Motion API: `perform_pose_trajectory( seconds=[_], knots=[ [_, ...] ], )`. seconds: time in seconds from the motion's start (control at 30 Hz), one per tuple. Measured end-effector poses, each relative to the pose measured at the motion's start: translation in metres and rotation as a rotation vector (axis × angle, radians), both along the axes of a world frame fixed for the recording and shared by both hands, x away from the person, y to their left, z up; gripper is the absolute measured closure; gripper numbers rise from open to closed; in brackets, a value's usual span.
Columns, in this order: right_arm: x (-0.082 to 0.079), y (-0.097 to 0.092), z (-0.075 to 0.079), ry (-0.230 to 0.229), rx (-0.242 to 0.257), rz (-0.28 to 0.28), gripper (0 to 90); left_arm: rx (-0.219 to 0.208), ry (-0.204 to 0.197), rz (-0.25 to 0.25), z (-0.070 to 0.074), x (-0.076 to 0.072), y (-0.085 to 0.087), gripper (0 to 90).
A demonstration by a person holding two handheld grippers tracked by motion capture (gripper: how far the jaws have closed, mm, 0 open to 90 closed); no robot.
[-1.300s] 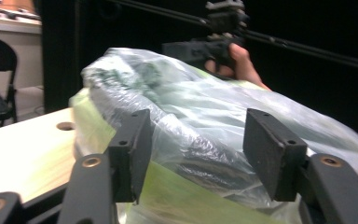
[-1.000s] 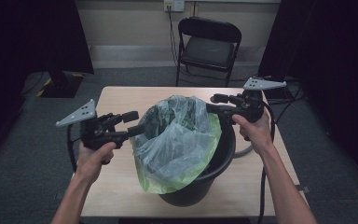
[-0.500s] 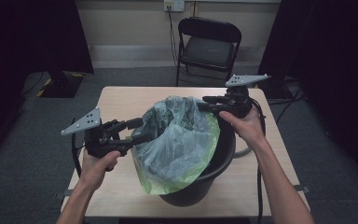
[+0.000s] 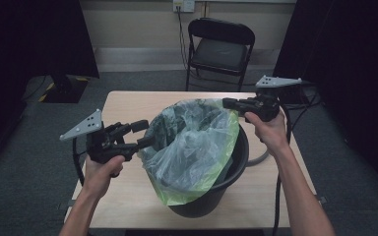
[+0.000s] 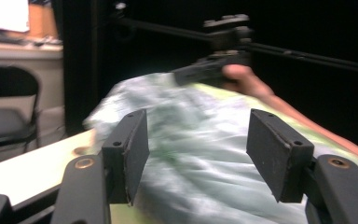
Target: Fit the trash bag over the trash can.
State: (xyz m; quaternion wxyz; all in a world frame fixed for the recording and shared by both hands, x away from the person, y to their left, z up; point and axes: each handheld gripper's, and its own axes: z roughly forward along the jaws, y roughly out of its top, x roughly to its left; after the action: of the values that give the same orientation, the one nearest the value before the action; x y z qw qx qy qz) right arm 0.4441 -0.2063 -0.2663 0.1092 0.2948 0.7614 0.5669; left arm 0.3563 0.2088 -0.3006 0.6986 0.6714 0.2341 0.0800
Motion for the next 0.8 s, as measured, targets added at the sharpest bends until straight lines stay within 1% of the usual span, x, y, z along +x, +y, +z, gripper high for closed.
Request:
perform_pose_trajectory(
  seconds=[0.03,0.07,0.1,0.17,0.27,0.3,0.37,0.43,0.47,0.53,0.57,0.6,0.67,0.73,0.77,0.8],
  knots=[
    [-0.001,-0.003,-0.001,0.001,0.002,-0.002,90.0,-0.005,0.013,0.004,-0.002,0.004,0.0,38.6],
    [-0.002,-0.006,-0.002,0.0,0.006,-0.003,90.0,0.0,0.024,0.022,-0.005,0.009,-0.002,38.5],
    [-0.003,-0.01,-0.005,0.002,0.01,-0.005,90.0,-0.012,0.029,0.026,-0.008,0.01,-0.003,38.5],
    [-0.006,-0.017,-0.012,0.007,0.02,-0.007,90.0,-0.034,0.03,0.019,-0.01,0.01,-0.002,38.4],
    [-0.006,-0.026,-0.029,0.034,0.033,-0.012,90.0,-0.029,0.018,0.026,-0.01,0.007,-0.001,38.4],
    [-0.006,-0.029,-0.036,0.044,0.046,-0.014,90.0,-0.022,0.018,0.03,-0.01,0.006,0.0,38.4],
    [-0.006,-0.03,-0.048,0.062,0.058,-0.003,90.0,0.009,0.019,0.037,-0.011,0.003,0.0,36.9],
    [-0.005,-0.028,-0.059,0.081,0.061,0.004,90.0,0.021,0.031,0.035,-0.015,0.001,0.001,36.8],
    [-0.005,-0.027,-0.064,0.087,0.06,0.007,90.0,0.018,0.025,0.033,-0.017,0.0,0.003,36.6],
    [-0.003,-0.023,-0.072,0.101,0.052,0.015,90.0,-0.007,0.033,0.012,-0.019,-0.003,0.007,37.3],
    [-0.002,-0.02,-0.076,0.108,0.043,0.023,90.0,-0.007,0.031,0.007,-0.019,-0.005,0.008,37.3],
    [-0.002,-0.019,-0.076,0.11,0.044,0.025,88.6,-0.008,0.036,0.001,-0.019,-0.007,0.009,37.1],
    [-0.001,-0.017,-0.073,0.101,0.03,-0.001,82.6,0.005,0.041,-0.015,-0.017,-0.012,0.012,37.2],
    [0.0,-0.018,-0.068,0.085,0.042,-0.011,72.0,0.014,0.037,-0.033,-0.016,-0.015,0.016,40.3],
    [0.0,-0.019,-0.065,0.078,0.051,-0.033,67.8,0.008,0.033,-0.045,-0.015,-0.015,0.018,42.6],
    [0.0,-0.02,-0.061,0.07,0.055,-0.047,66.9,0.002,0.031,-0.047,-0.015,-0.015,0.019,44.6]
  ],
)
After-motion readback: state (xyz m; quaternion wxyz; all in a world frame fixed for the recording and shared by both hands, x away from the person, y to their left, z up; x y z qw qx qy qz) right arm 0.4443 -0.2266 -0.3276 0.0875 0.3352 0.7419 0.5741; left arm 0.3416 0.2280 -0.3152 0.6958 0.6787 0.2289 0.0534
